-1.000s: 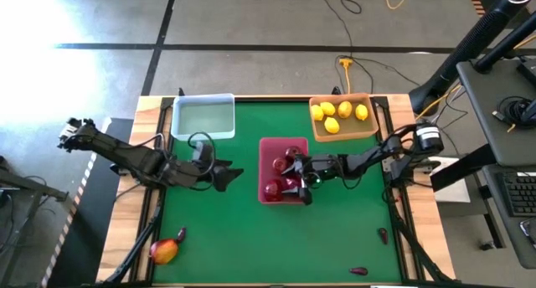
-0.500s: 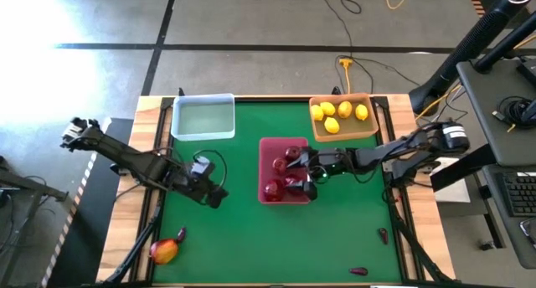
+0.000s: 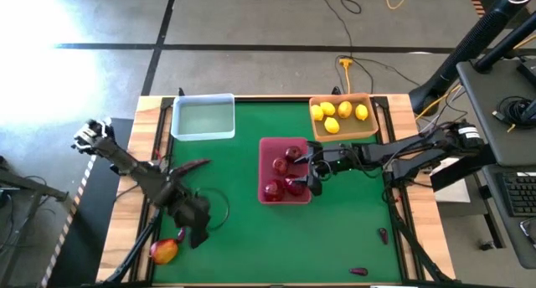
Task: Sort produce into baskets
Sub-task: Put the apple into the red bin
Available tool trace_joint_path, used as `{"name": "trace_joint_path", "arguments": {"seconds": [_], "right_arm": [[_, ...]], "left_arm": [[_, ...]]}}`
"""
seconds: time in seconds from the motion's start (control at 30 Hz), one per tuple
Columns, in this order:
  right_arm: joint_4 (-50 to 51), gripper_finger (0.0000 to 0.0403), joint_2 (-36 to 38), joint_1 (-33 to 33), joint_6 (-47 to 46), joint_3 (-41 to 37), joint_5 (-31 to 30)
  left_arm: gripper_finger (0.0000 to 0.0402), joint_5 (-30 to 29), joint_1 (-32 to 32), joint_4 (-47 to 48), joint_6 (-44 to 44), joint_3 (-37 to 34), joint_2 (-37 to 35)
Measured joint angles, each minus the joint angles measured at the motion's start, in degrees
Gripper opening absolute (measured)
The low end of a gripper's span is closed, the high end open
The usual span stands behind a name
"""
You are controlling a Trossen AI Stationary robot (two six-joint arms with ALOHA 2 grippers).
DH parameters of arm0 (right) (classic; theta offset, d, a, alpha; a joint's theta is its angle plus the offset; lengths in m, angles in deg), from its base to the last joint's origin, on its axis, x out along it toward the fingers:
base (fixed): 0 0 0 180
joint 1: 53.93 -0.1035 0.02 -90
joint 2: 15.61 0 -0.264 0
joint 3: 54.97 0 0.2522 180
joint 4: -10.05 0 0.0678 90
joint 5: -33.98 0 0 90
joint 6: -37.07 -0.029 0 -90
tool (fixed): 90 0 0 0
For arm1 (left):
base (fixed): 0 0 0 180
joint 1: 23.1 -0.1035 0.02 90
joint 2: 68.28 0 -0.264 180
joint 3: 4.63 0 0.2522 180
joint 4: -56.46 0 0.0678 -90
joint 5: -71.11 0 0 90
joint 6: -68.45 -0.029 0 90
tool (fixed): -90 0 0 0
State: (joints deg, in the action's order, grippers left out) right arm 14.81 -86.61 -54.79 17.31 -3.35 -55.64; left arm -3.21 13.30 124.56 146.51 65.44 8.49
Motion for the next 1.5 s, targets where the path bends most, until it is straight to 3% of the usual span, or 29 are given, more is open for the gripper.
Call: {"name": "trace_joint_path", "arguments": {"seconds": [0.17, 0.37, 0.6, 0.83, 1.07, 1.27, 1.5], "right_arm": [[3.09, 0.0368, -0.36, -0.01, -0.15, 3.78, -1.82], [5.61, 0.0368, -0.42, 0.00, 0.08, 7.06, -3.19], [8.33, 0.0368, -0.42, 0.00, -1.48, 7.74, -3.58], [9.90, 0.0368, -0.42, -0.45, -3.73, 7.72, -3.48], [10.32, 0.0368, -0.42, -1.53, -4.20, 7.72, -3.46], [10.61, 0.0368, -0.42, -2.32, -3.64, 7.72, -3.32], [16.76, 0.0368, 1.61, -3.76, -3.13, 8.06, -1.27]], "left_arm": [[0.0366, 7.65, 7.42, 1.75, 2.41, 3.67, 6.32], [0.0366, 15.86, 12.54, 2.54, 3.04, 2.88, 12.22], [0.0366, 17.92, 13.16, 2.79, 4.46, 0.02, 14.67], [0.0366, 26.93, 13.58, -3.78, 3.70, -1.00, 19.64], [0.0363, 29.93, 13.64, -6.27, 3.52, -1.05, 25.34], [0.0319, 31.66, 13.58, -6.29, 4.33, -0.70, 26.75], [0.0311, 26.99, 11.69, -1.09, 4.59, 3.57, 24.26]]}}
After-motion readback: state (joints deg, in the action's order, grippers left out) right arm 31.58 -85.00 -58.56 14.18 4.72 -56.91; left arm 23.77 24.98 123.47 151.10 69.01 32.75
